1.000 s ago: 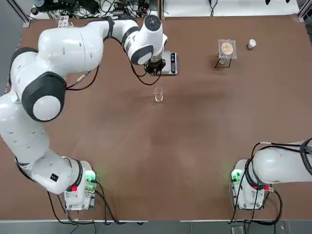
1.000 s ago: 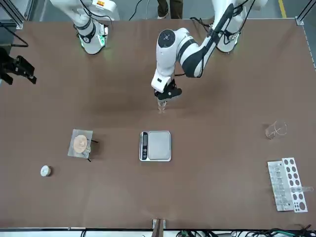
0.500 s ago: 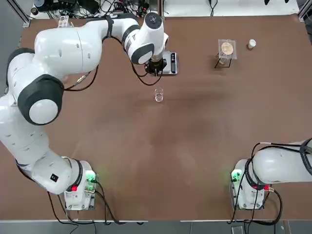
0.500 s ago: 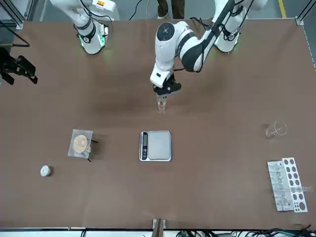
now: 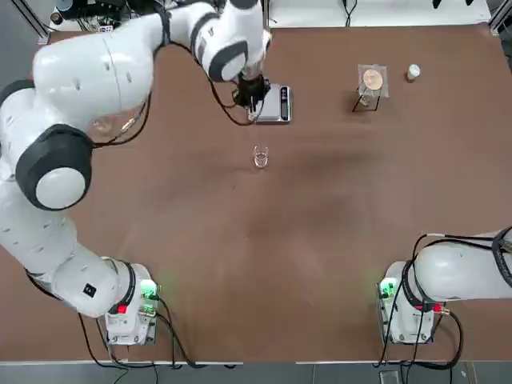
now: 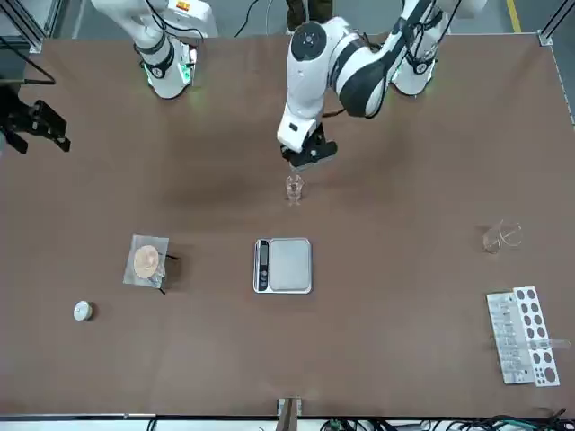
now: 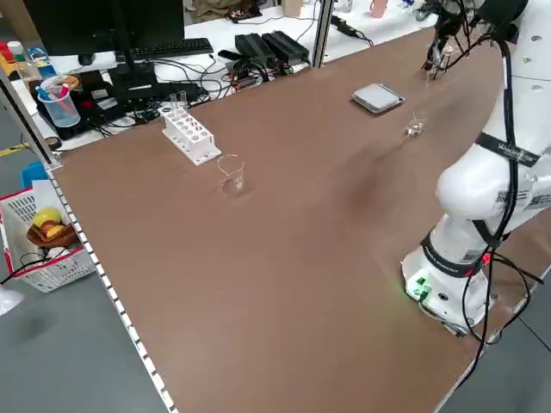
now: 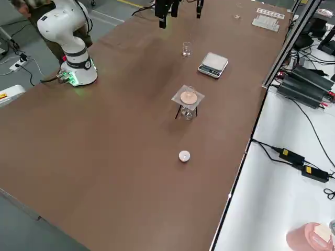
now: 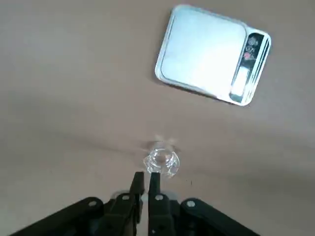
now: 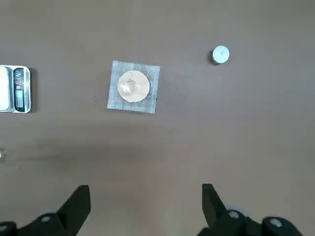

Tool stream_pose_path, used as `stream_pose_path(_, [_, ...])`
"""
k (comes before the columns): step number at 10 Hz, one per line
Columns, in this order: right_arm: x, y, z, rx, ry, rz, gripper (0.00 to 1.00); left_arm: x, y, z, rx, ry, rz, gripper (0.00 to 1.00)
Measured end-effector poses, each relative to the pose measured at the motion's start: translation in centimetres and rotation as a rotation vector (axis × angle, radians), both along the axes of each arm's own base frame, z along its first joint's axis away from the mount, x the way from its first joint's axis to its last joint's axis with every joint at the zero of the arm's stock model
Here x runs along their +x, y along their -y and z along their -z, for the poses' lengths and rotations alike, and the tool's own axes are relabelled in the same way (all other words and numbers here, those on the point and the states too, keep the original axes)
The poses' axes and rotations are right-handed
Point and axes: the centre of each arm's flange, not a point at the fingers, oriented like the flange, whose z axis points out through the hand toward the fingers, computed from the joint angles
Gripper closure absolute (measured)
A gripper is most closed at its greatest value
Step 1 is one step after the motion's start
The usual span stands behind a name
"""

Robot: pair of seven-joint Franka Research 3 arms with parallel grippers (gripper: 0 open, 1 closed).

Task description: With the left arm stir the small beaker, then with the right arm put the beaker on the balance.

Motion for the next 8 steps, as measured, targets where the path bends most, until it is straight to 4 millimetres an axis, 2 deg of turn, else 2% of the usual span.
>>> stream_pose_path(2, [0.0, 0.0, 0.0, 0.001, 0.000, 0.000, 0.00, 3.3, -4.6, -2.9, -0.001, 0.008, -0.007, 0.92])
stream_pose_path(4, [0.0, 0.0, 0.0, 0.001, 0.000, -0.001, 0.00, 6.2, -9.8, -4.8, 0.021, 0.003, 0.005, 0.92])
stream_pose_path(8, [-0.2, -0.7, 0.1, 0.025, -0.016, -0.015, 0.00, 10.4, -21.8, -8.1, 0.060, -0.029, 0.042, 0.92])
